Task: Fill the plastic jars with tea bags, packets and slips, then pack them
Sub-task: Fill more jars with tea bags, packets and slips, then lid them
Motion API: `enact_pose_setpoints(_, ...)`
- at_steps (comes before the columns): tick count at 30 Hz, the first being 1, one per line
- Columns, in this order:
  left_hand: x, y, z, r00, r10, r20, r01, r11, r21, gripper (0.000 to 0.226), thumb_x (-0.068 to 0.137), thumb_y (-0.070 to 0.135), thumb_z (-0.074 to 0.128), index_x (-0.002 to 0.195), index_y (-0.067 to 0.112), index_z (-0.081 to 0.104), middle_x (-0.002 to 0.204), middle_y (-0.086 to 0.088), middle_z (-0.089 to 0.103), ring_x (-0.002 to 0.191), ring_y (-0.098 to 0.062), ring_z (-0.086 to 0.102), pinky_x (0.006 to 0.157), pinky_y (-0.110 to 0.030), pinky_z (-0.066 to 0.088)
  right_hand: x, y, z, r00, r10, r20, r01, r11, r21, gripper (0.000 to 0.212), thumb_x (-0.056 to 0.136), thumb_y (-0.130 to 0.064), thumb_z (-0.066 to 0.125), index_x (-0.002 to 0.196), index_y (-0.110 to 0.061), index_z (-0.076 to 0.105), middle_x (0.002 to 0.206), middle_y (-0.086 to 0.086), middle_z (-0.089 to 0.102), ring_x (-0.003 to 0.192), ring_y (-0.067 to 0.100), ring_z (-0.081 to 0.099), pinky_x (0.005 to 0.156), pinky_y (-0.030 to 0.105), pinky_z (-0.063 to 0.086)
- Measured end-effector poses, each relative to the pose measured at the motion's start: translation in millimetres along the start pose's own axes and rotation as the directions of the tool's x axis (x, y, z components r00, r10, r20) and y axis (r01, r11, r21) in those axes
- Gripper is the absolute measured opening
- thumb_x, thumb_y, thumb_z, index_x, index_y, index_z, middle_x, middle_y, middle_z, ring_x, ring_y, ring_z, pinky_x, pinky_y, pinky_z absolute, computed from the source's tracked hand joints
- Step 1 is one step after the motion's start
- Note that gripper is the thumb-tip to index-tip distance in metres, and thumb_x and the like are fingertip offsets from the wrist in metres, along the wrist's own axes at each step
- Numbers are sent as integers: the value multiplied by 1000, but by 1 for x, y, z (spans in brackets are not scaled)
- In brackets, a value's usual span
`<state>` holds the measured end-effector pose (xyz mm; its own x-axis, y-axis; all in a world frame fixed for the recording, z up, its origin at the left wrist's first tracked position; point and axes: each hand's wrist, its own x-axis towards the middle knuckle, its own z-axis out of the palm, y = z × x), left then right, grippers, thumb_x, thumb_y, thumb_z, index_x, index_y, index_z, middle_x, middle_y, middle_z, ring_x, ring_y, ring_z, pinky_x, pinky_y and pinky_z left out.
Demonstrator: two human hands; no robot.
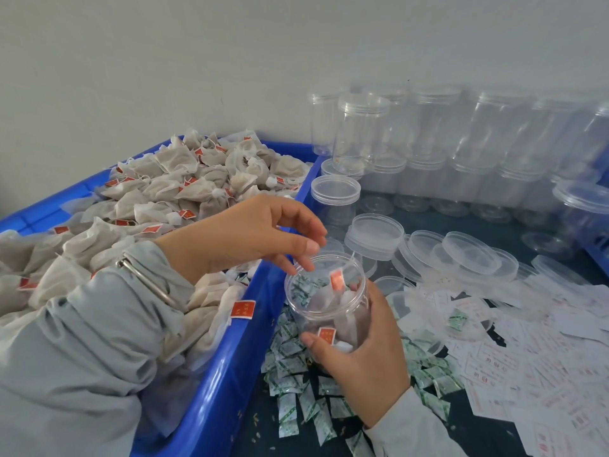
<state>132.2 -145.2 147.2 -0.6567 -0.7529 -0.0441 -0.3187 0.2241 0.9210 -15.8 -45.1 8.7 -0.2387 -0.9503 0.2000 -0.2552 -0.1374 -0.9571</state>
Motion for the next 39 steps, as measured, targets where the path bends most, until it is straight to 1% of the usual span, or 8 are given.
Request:
enact_pose_setpoints(5, 2, -2, -2, 997, 33, -69, -38, 996, -78, 12, 75, 11, 70, 87, 14, 68, 92, -4, 73, 80, -19, 71, 65, -21, 55, 0, 2, 2, 1000, 13, 24, -15, 996, 83, 104, 47, -47, 84, 138, -27, 39, 132, 1, 51, 121, 18, 54, 96, 40, 50)
enact_pose_setpoints(10, 12, -15, -23, 899, 50, -435, 35, 982, 185, 12, 83, 13, 68, 80, 25, 69, 74, 8, 72, 69, -1, 67, 58, -9, 50, 0, 5, 2, 999, 18, 38, -22, 996, 87, 106, 45, -51, 84, 138, -33, 37, 133, -3, 51, 121, 16, 55, 96, 39, 51)
enact_pose_setpoints(13, 17, -34, -49, 810, 107, -577, 193, 880, 434, 19, 83, 15, 66, 76, 32, 64, 73, 18, 65, 68, 3, 60, 58, -11, 40, 1, 6, 3, 999, 25, 42, -29, 994, 107, 105, 45, -49, 85, 138, -33, 37, 134, -2, 50, 121, 17, 55, 94, 38, 53)
enact_pose_setpoints(16, 21, -59, -64, 838, 42, -544, 377, 677, 633, 19, 86, 11, 57, 97, 23, 68, 97, 7, 67, 84, -11, 59, 71, -19, 41, 0, 7, 2, 999, 15, 41, -17, 998, 65, 105, 47, -52, 85, 138, -33, 37, 134, -3, 50, 123, 16, 53, 97, 37, 50)
enact_pose_setpoints(19, 23, -80, -65, 889, -160, -430, 455, 426, 782, 34, 88, 12, 54, 121, 18, 61, 123, -4, 60, 104, -20, 58, 85, -28, 43, -1, 7, 1, 999, 19, 30, -20, 999, 32, 106, 46, -57, 82, 138, -35, 36, 134, -5, 49, 123, 14, 52, 99, 39, 49)
enact_pose_setpoints(23, 26, -90, -60, 844, -351, -405, 499, 238, 834, 39, 96, 19, 47, 134, 16, 49, 135, -6, 52, 121, -21, 50, 95, -28, 38, -1, 7, 1, 999, 13, 34, -13, 1000, 14, 105, 46, -59, 82, 138, -35, 35, 133, -5, 50, 123, 15, 52, 100, 40, 47)
enact_pose_setpoints(35, 39, -102, -58, 776, -428, -463, 575, 180, 798, 34, 98, 26, 43, 126, 12, 54, 126, -8, 59, 111, -23, 56, 93, -31, 44, 0, 7, 0, 998, 28, 49, -30, 999, 32, 107, 45, -58, 82, 139, -37, 34, 134, -5, 50, 122, 14, 52, 98, 40, 49)
enact_pose_setpoints(39, 36, -99, -59, 790, -422, -445, 559, 199, 805, 29, 92, 26, 53, 115, 11, 61, 112, -7, 63, 100, -22, 58, 80, -26, 43, 0, 5, -1, 998, 28, 49, -30, 998, 46, 106, 45, -56, 82, 139, -35, 35, 133, -5, 50, 122, 13, 53, 97, 38, 51)
